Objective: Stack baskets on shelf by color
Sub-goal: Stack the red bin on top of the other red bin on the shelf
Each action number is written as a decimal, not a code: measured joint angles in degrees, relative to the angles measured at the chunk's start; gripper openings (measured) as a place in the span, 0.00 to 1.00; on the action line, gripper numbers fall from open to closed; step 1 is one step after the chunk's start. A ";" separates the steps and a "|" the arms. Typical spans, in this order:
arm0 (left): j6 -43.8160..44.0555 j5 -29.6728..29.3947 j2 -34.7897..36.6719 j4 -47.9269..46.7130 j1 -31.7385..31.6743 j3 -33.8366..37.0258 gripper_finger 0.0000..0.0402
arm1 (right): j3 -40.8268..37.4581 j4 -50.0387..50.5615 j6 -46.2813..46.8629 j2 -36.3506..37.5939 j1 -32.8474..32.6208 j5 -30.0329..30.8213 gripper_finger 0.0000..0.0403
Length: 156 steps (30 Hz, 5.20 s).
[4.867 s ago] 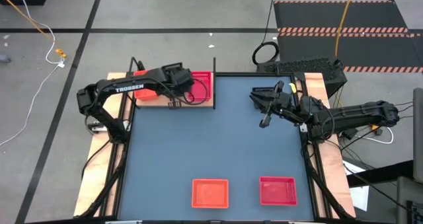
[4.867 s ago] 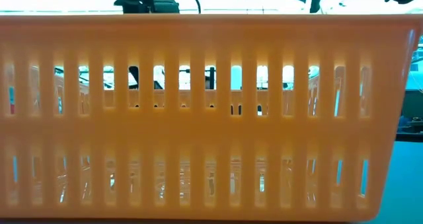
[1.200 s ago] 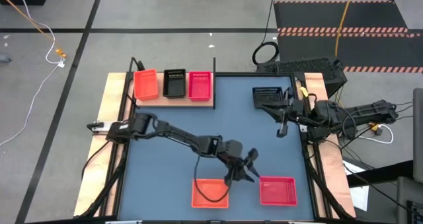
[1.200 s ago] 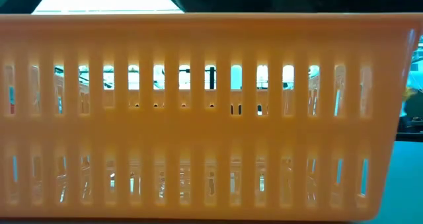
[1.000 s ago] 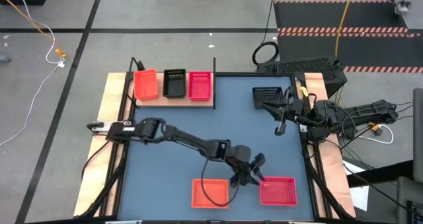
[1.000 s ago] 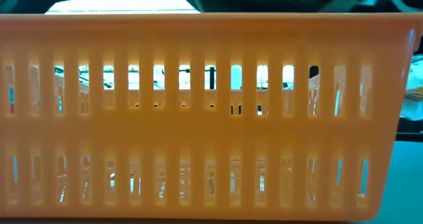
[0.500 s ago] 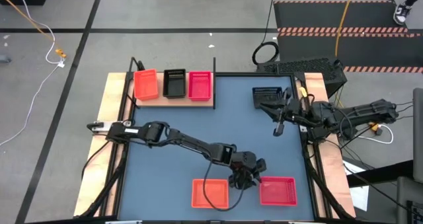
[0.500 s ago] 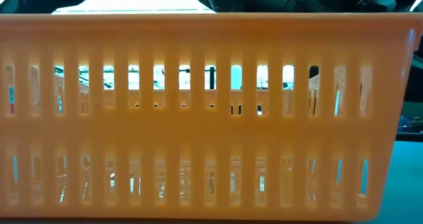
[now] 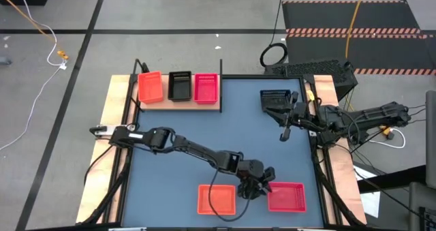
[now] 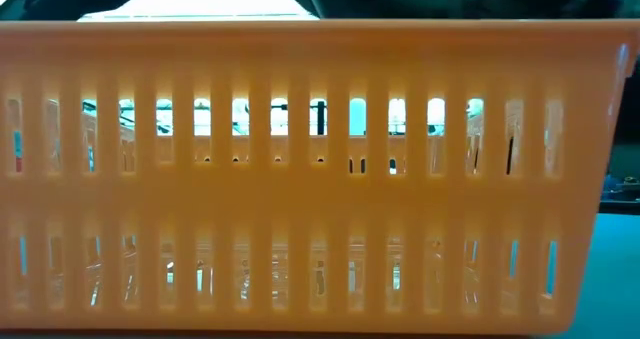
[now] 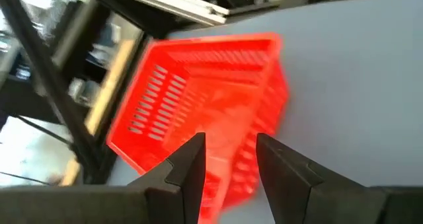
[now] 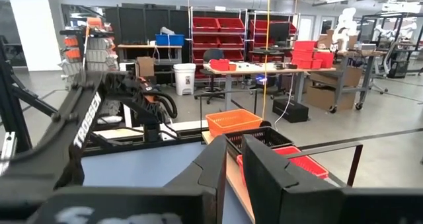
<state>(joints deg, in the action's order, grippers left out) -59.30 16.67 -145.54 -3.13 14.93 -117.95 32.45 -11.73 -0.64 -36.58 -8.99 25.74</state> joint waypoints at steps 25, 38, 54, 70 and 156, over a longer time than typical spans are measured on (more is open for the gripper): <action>15.70 -18.25 5.33 -2.50 0.60 0.19 0.05 | 0.00 -0.23 -1.04 -0.05 -0.11 -0.22 0.11; 31.23 -28.72 14.67 -25.64 -0.15 0.13 0.02 | 0.00 -0.42 -3.29 0.79 -0.11 -0.24 0.11; 42.54 -30.29 30.90 -17.32 1.73 28.58 0.02 | 0.00 -2.08 -6.21 0.60 -0.11 -0.20 0.11; 53.54 -50.82 74.81 -29.57 11.81 55.94 0.02 | 0.02 -3.72 -5.55 -0.07 -0.11 -0.09 0.11; 15.76 -31.69 69.79 1.35 -33.24 71.58 0.01 | 0.02 -9.20 -12.23 -0.15 0.77 -0.02 0.11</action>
<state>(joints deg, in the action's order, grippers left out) -43.55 -15.03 -75.75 -1.78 -18.32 -46.37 32.47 -20.93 -12.86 -36.73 -8.23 25.71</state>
